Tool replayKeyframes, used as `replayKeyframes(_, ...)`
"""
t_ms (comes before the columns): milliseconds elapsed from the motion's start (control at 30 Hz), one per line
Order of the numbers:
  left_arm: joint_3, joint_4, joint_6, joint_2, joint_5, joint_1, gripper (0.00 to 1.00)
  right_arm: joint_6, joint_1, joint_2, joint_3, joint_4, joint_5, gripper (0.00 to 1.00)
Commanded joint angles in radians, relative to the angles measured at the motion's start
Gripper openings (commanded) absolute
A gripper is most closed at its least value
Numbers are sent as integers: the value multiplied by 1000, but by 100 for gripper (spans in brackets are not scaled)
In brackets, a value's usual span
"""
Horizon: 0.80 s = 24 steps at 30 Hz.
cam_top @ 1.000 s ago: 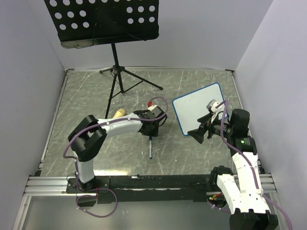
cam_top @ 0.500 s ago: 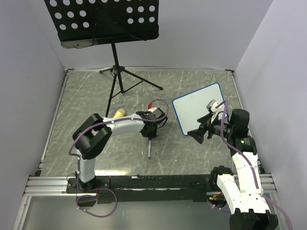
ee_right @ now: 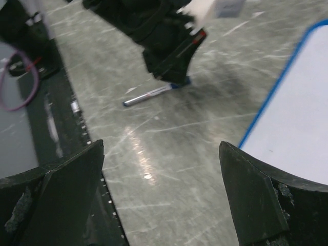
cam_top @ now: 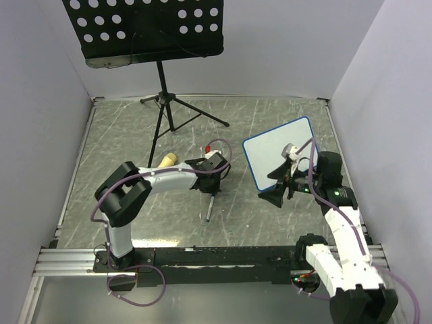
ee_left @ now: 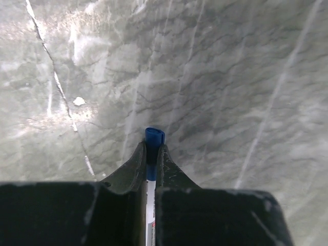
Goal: Write a sentence on the whiteboard
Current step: Pick up the whiteboard marker from the center of the board, then pass from the left arm to the right
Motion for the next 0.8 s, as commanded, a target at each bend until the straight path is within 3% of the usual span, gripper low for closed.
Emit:
replayKeyframes(0,-88,219,-67,-116,99,31,1,-16,104,81,35,38,-24,100)
replayKeyframes(267,-192,478,-194,-277,145,68,1,300,348,255,-46,406,122,97)
replayKeyframes(400,-247,585,-269,-330,165,71,1,448,422,348,-71,638,283,97)
replayKeyframes(533,-324,675,-353,-399,159,76,1,548,442,448,-22,656,351,97)
replayKeyframes(767,-370,715,-410,-452,125,76,1,668,460,549,-14,722,251,89)
